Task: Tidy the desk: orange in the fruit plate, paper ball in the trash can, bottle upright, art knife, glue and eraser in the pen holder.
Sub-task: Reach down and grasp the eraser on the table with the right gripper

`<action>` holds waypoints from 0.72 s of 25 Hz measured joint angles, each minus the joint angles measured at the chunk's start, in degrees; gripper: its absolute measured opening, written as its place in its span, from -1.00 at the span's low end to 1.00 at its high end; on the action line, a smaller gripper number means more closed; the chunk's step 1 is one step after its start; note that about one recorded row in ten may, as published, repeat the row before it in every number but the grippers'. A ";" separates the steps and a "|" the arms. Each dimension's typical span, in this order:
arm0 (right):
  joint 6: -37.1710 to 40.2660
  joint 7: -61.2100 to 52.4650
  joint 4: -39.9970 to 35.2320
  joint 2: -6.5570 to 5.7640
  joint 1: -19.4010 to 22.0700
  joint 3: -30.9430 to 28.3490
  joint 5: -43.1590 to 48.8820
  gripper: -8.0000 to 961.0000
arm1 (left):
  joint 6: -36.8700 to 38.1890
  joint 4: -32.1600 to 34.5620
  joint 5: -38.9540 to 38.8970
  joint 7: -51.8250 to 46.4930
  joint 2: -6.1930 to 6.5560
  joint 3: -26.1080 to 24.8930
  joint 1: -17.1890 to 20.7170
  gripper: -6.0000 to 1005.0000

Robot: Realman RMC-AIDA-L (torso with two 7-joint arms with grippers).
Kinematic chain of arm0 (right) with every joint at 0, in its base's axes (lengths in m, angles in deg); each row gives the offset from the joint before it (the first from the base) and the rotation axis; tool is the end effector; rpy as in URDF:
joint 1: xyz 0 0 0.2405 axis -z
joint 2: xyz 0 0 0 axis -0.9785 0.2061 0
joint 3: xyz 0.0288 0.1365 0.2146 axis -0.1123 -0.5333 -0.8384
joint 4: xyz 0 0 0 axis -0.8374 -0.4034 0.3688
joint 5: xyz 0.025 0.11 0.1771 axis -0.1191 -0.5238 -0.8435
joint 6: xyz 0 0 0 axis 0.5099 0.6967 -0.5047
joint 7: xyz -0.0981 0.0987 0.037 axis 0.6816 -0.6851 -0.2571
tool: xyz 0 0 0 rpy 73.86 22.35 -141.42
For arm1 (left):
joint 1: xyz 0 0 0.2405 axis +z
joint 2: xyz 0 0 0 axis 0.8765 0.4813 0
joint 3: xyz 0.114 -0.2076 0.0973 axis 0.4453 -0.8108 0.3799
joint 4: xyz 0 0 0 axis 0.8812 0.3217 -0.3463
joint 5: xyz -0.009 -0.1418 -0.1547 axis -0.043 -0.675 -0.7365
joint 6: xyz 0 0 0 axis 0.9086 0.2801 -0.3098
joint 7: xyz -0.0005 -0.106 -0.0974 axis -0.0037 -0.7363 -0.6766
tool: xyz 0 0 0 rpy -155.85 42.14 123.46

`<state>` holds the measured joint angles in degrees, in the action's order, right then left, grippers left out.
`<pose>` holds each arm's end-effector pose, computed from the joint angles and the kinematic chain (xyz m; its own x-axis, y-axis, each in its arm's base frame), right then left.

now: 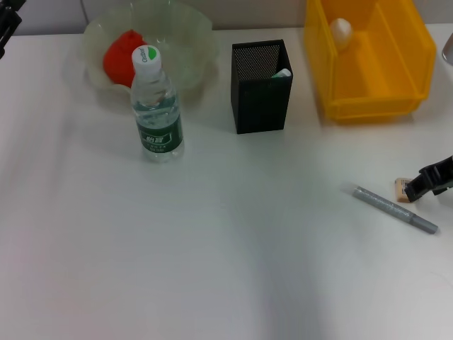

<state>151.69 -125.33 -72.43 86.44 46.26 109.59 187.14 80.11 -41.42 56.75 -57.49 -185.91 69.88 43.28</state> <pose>0.2502 0.3491 0.0366 0.3495 -0.9364 0.0323 -0.7506 -0.3005 -0.5884 -0.3033 0.3364 0.0777 0.5576 -0.1005 0.8240 0.6940 -0.4882 -0.5292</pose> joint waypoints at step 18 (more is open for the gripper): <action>-4.08 -0.31 2.11 0.13 -0.51 0.61 -1.08 0.11 | 0.09 -0.10 0.02 0.81 -0.15 0.00 0.31 0.03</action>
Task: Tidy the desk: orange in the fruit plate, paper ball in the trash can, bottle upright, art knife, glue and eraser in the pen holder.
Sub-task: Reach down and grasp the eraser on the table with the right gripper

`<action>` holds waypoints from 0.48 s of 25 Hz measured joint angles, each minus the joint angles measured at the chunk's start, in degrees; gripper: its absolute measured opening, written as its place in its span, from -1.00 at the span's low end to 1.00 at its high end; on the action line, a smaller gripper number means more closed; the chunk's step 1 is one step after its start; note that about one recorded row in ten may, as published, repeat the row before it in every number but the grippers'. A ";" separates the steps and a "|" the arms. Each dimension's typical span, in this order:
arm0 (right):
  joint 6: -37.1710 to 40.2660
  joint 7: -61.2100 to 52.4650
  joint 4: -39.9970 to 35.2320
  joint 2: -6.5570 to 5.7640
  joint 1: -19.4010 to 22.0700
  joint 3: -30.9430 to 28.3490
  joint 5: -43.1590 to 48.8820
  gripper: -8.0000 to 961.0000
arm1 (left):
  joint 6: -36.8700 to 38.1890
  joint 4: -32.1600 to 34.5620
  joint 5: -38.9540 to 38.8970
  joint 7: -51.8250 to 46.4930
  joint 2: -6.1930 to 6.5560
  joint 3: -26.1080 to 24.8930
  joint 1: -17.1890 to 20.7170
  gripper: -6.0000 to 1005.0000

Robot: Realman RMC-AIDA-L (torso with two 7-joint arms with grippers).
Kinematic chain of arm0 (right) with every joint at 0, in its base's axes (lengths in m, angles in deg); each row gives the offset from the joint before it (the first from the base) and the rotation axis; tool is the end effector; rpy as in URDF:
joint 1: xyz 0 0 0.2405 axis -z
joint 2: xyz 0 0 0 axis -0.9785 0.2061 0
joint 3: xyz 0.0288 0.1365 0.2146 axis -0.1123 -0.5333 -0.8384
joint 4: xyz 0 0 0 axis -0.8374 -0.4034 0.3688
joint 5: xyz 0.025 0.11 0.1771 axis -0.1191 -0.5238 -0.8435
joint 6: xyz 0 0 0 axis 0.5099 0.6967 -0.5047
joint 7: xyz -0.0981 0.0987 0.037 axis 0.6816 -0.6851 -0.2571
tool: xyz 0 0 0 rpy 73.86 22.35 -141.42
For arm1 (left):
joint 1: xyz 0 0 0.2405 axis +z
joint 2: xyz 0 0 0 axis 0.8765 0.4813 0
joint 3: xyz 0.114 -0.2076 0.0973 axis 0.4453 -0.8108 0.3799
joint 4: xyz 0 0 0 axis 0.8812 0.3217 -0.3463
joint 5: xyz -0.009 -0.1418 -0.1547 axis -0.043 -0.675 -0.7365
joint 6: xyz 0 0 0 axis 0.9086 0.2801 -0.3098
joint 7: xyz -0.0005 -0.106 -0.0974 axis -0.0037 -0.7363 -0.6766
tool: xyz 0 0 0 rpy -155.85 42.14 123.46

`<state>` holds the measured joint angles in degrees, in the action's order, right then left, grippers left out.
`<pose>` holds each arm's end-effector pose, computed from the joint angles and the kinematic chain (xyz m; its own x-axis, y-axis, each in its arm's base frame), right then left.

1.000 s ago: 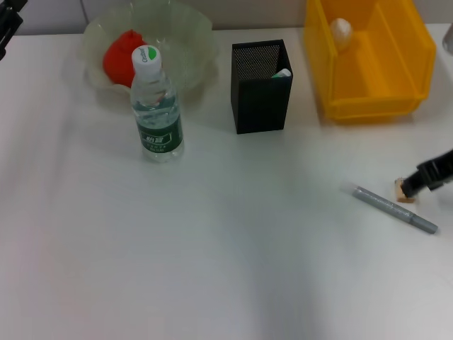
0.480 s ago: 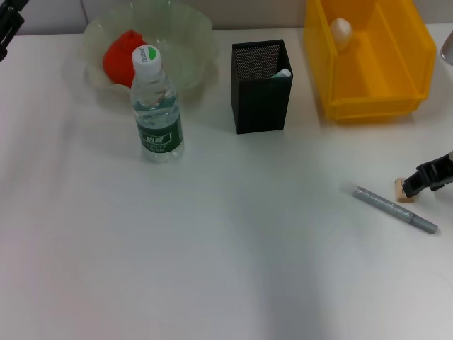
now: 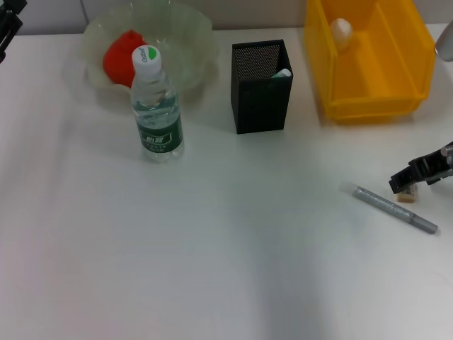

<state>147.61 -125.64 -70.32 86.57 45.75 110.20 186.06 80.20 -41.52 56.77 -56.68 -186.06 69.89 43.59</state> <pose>0.2493 0.3573 0.0292 0.3714 -0.9285 -0.0018 -0.7543 -0.3006 -0.5837 -0.3047 0.3343 0.0762 0.5651 -0.1028 0.8186 0.6903 -0.4846 -0.5373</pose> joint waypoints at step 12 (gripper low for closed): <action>-0.77 0.04 3.94 -0.09 -1.80 0.15 0.23 0.38 | -0.14 0.01 -0.12 0.32 0.09 -0.17 -0.17 0.03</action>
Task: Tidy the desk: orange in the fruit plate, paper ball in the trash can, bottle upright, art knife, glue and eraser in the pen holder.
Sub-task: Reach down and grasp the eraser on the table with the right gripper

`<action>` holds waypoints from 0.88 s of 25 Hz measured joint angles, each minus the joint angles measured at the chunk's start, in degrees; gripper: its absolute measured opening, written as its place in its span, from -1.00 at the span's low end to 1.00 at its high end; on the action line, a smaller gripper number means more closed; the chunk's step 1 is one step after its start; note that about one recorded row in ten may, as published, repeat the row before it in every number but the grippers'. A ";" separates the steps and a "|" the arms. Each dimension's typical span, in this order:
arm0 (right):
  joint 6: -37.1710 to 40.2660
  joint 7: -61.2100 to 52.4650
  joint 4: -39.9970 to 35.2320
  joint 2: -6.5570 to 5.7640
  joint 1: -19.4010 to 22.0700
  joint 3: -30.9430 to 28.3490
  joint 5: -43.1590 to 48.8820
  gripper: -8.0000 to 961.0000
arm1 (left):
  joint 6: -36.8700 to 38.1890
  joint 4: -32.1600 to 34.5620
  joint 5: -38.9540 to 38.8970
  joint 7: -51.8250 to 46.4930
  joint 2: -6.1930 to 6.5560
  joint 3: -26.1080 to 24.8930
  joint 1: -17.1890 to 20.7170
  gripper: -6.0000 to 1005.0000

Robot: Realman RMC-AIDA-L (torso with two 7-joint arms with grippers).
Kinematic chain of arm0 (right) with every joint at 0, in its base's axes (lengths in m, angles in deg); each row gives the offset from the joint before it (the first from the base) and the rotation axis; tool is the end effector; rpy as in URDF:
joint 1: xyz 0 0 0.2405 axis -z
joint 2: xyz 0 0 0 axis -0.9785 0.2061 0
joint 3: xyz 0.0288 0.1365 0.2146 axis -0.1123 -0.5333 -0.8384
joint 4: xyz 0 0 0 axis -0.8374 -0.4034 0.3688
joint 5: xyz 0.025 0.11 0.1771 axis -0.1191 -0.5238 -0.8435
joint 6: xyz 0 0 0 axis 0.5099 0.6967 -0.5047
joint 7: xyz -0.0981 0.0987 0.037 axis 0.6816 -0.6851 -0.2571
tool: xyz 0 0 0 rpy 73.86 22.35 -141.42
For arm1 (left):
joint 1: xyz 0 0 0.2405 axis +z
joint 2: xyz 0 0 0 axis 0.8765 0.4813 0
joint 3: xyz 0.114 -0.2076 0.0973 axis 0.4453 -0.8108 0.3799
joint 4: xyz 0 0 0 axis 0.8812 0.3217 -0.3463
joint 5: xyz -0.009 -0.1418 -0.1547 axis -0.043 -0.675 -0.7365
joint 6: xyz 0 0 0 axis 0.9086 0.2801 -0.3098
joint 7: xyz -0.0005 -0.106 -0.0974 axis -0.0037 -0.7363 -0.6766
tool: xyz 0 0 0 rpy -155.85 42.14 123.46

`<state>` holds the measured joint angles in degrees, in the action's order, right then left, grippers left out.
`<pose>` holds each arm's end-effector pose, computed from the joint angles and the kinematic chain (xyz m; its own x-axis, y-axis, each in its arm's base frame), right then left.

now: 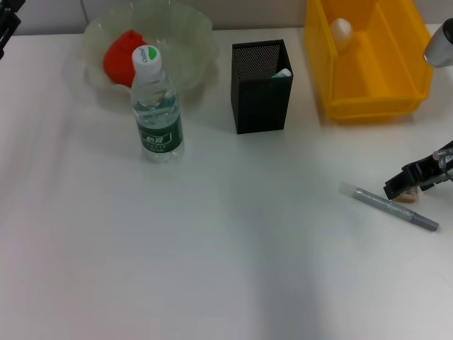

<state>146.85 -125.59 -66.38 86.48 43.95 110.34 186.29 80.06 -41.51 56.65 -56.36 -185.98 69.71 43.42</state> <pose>0.2511 0.3600 0.0203 0.3572 -0.9336 0.0275 -0.7576 -0.3068 -0.5761 -0.3046 0.3355 0.0777 0.5687 -0.1089 0.8153 0.6878 -0.4807 -0.5440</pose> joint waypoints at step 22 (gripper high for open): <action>-1.58 -0.01 1.71 -0.11 -0.48 0.00 0.19 -0.01 | 0.53 -0.01 0.02 0.09 -0.08 -0.53 0.85 0.03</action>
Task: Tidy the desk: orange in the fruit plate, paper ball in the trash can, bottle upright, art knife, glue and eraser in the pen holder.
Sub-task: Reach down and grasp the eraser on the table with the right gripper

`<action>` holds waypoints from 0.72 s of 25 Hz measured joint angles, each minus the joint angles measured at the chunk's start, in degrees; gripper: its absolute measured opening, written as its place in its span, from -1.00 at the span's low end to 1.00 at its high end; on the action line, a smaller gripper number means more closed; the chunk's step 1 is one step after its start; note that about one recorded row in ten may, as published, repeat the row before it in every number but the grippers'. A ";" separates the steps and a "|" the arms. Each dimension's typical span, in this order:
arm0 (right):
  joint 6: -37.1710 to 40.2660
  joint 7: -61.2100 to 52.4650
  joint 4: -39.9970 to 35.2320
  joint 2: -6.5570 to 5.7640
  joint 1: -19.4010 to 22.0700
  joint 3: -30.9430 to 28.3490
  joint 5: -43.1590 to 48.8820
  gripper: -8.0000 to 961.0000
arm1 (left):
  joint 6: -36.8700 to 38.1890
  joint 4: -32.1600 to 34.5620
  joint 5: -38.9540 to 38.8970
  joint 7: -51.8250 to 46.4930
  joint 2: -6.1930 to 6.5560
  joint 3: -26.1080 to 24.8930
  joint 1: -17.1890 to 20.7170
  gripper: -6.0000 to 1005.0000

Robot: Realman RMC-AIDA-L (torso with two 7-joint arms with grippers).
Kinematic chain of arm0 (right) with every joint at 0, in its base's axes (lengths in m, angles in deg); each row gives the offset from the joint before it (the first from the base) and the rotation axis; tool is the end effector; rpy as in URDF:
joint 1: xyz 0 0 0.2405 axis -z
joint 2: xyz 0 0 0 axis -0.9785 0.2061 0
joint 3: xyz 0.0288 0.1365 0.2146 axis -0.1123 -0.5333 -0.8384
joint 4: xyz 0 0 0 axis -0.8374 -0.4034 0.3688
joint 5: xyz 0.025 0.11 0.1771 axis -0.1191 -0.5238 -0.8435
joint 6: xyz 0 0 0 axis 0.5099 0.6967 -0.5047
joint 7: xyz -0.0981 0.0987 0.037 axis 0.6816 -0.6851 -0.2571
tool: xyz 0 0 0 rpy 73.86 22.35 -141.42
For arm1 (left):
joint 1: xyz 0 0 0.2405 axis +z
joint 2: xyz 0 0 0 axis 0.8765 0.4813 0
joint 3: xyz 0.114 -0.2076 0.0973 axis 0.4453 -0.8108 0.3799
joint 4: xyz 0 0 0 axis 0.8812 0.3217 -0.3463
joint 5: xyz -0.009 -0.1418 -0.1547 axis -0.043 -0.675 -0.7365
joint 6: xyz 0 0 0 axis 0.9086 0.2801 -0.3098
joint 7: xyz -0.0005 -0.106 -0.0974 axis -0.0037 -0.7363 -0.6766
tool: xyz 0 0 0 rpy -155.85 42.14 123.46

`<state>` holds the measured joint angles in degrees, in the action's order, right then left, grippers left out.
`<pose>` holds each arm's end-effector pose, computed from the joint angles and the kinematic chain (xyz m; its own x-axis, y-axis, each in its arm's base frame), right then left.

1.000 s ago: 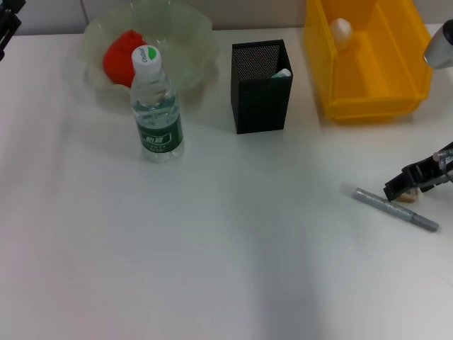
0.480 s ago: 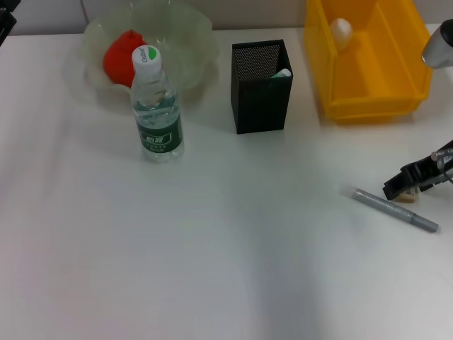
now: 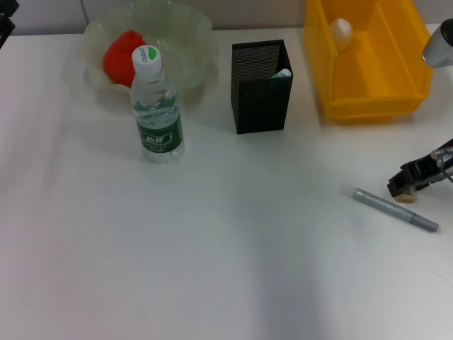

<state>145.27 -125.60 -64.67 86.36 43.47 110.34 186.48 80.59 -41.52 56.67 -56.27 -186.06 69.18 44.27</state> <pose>0.2540 0.3629 0.0178 0.3563 -0.9341 0.0225 -0.7557 -0.3022 -0.5810 -0.3092 0.3302 0.0789 0.5666 -0.1090 0.8167 0.6946 -0.4700 -0.5446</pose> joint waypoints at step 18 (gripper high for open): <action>-0.99 -0.05 3.57 -0.19 -1.21 -0.24 0.17 -0.07 | 0.14 0.25 0.00 0.00 -0.09 0.00 -0.26 0.03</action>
<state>144.28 -125.65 -61.10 86.18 42.26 110.10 186.65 80.73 -41.27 56.67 -56.27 -186.15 69.18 44.02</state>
